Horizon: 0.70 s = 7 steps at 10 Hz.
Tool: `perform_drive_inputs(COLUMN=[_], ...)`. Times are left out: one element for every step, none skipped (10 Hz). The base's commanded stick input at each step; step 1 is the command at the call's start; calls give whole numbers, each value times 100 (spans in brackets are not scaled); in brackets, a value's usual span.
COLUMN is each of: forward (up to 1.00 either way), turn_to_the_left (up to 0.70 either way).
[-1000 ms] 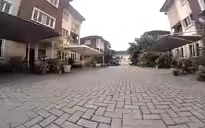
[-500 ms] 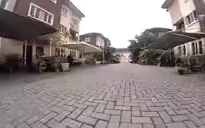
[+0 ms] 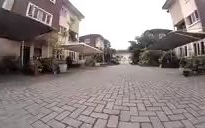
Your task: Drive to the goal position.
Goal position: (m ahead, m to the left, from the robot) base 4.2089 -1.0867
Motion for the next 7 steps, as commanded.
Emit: perform_drive_inputs(forward=[70,70,70,70,70,70,70], turn_to_the_left=[-21,-5,0,0,0,0,0])
